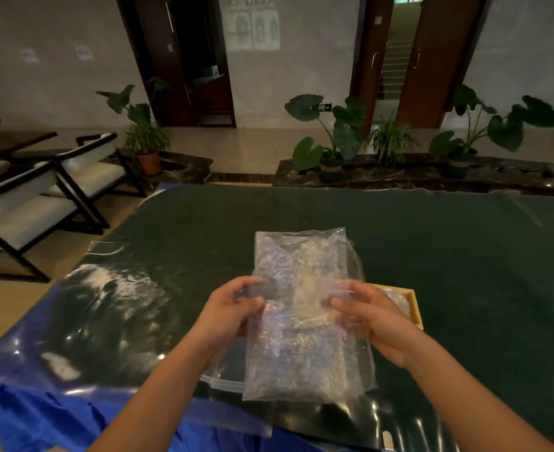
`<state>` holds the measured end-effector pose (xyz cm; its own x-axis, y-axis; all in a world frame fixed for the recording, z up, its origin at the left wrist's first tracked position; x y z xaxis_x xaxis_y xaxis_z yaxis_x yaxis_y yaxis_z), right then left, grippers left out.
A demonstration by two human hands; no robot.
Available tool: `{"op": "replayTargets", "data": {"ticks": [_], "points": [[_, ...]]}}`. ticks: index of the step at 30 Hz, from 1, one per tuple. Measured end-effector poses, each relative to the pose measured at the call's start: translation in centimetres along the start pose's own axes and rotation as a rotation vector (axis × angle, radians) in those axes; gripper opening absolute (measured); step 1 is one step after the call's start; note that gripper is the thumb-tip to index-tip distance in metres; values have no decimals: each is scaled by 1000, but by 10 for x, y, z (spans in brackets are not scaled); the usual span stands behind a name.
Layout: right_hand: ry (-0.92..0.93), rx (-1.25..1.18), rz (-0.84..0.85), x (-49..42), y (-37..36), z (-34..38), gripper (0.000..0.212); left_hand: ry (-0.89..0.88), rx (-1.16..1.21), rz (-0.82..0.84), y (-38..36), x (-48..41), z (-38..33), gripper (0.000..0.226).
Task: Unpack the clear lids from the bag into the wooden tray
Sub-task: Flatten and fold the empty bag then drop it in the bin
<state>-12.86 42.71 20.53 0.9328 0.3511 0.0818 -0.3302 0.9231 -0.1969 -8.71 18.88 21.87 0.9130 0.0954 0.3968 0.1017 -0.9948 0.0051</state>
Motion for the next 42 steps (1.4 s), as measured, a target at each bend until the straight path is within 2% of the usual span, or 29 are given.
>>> {"op": "replayTargets", "data": {"ticks": [4, 9, 13, 16, 18, 20, 21, 23, 24, 25, 26, 28, 29, 31, 33, 35, 37, 40, 42], "points": [[88, 26, -147, -7, 6, 9, 30, -56, -4, 9, -2, -5, 0, 44], [94, -48, -154, -12, 7, 9, 35, 3, 203, -25, -5, -12, 12, 35], [122, 19, -148, -15, 12, 7, 44, 152, 371, 163, -18, -11, 20, 40], [180, 168, -101, -15, 15, 16, 48, 253, 314, 256, -22, -4, 20, 40], [195, 254, -92, -15, 16, 21, 47, 214, 123, 220, -23, -4, 15, 44], [180, 263, -122, -16, 21, 20, 44, 119, -67, 125, -23, -5, 11, 71], [156, 191, -144, -17, 26, 17, 39, 60, -95, 48, -20, -4, 6, 78], [67, -166, -149, -16, 27, 4, 31, -66, -76, -92, -9, 0, -5, 83], [6, -321, -132, -13, 24, -1, 34, -119, -76, -135, -7, 2, -10, 86], [-40, -355, -116, -10, 22, -6, 42, -159, -104, -158, -6, 3, -12, 90], [-56, -286, -90, -8, 18, -9, 49, -189, -148, -181, -6, 3, -14, 94], [-1, -3, -63, -6, 8, -8, 48, -232, -173, -193, -6, 4, -15, 103], [32, 91, -96, -6, 5, -5, 45, -227, -120, -183, -6, 4, -15, 107], [69, 99, -208, -6, 9, -1, 41, -118, 85, -114, -3, 0, -4, 111], [82, 62, -238, -7, 14, 3, 41, 51, 236, 18, -10, -4, 14, 112], [75, 104, -223, -8, 16, 7, 42, 143, 133, 86, -19, -4, 28, 103], [82, 124, -184, -9, 12, 9, 46, 133, 52, 46, -19, -2, 35, 86], [19, 36, -82, -8, 2, 0, 62, 68, 72, -101, -7, -4, 35, 71], [-16, 58, -10, -6, -7, -8, 59, 22, 65, -128, -6, -3, 30, 67]]}}
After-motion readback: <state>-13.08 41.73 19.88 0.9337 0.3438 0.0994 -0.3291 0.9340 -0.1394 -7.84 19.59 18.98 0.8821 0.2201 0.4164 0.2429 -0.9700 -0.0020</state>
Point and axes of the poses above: each hand's wrist, its own x-axis away from the middle knuckle, its own y-axis out of the back of the hand, z = x × y, the point moved 9 cm from there along -x, towards the middle knuckle, and after that the axes turned 11 degrees about y, right-handed, at the moved point
